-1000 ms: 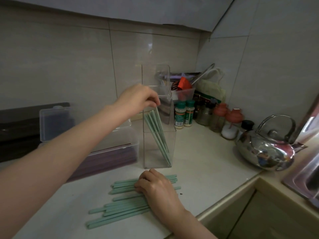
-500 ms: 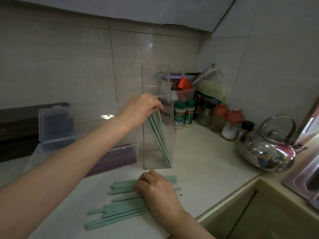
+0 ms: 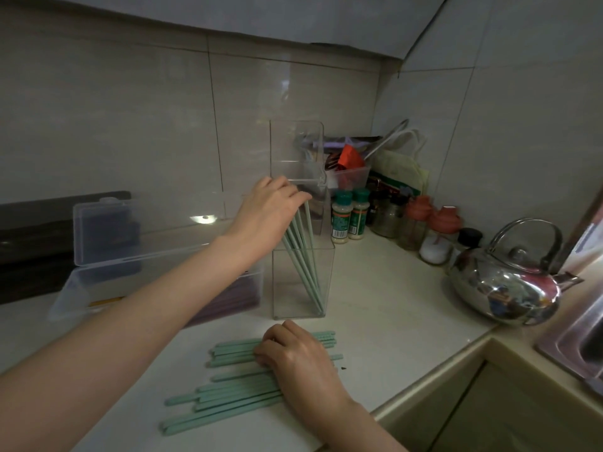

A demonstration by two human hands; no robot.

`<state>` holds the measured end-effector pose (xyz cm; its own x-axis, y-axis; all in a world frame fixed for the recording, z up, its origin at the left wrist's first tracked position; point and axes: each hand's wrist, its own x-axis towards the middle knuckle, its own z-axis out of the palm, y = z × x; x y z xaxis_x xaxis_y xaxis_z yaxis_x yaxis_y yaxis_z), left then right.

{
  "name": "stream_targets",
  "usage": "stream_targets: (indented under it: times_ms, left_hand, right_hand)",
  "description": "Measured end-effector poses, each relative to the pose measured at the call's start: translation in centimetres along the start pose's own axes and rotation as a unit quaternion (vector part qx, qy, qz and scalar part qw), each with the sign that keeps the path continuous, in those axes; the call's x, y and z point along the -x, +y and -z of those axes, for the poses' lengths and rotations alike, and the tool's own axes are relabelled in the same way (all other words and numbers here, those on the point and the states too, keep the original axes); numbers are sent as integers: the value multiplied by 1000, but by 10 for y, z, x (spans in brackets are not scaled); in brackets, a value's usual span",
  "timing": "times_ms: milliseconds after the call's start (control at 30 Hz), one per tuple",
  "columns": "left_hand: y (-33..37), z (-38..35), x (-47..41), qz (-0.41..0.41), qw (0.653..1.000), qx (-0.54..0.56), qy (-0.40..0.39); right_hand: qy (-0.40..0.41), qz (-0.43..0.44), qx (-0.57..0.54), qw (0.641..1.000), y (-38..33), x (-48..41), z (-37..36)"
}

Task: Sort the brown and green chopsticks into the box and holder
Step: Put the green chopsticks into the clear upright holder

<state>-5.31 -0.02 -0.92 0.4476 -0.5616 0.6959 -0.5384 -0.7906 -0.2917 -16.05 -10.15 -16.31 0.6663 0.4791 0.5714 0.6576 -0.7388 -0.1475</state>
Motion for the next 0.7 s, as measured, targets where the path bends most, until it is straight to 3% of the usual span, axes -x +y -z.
stream_targets:
  times_ms: [467, 700]
  left_hand:
    - [5, -9, 4, -1, 997, -70, -40]
    - [14, 15, 20, 20, 999, 34, -10]
  right_hand:
    - [-8, 7, 13, 1000, 0, 1, 3]
    - [-77, 92, 134, 984, -6, -3, 17]
